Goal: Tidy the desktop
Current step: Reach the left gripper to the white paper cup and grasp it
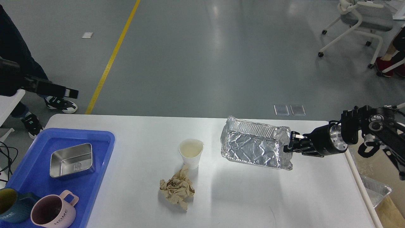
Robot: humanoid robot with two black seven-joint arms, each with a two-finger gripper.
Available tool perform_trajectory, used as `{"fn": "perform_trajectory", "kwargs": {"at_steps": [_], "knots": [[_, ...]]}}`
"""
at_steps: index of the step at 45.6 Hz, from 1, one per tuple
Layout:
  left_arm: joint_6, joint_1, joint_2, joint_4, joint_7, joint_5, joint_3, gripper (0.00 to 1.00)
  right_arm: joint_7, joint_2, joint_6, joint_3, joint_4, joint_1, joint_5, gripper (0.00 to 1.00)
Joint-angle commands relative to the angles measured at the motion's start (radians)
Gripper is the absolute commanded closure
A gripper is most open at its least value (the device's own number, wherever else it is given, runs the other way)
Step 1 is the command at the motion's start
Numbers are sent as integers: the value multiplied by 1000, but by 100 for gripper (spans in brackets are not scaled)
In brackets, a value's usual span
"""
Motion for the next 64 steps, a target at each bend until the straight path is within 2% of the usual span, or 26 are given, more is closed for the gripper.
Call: {"fn": "perform_trajectory", "kwargs": {"at_steps": [1,9,18,28,33,36,44,52,64], "knots": [[3,56,-115,21,71,-66,-4,1,0,-1,0,0,-1,-9,0,100],[-3,106,-280,92,77,-88,-7,1,0,-2,0,6,-1,-15,0,100],[-3,155,-414,149,92,-154,0,1,1,-1,0,4,-2,-21,-2,100],[-121,178,-467,175,278,-250,-22,1,0,3,0,6,-2,-28,-2,100],[-116,209,-527,242,359,-313,-26,1,1,-1,0,4,-1,-28,-2,100],[-112,224,-563,280,384,-345,-27,1,0,-2,0,6,-1,-29,-2,100],[-107,232,-603,327,393,-471,-26,1,0,-4,0,4,-1,-35,-2,100],[-118,231,-622,333,405,-482,-26,1,0,-5,0,4,-1,-37,-2,100],[-124,217,-622,328,387,-415,45,1,0,-14,0,6,-1,-41,-2,100]]}}
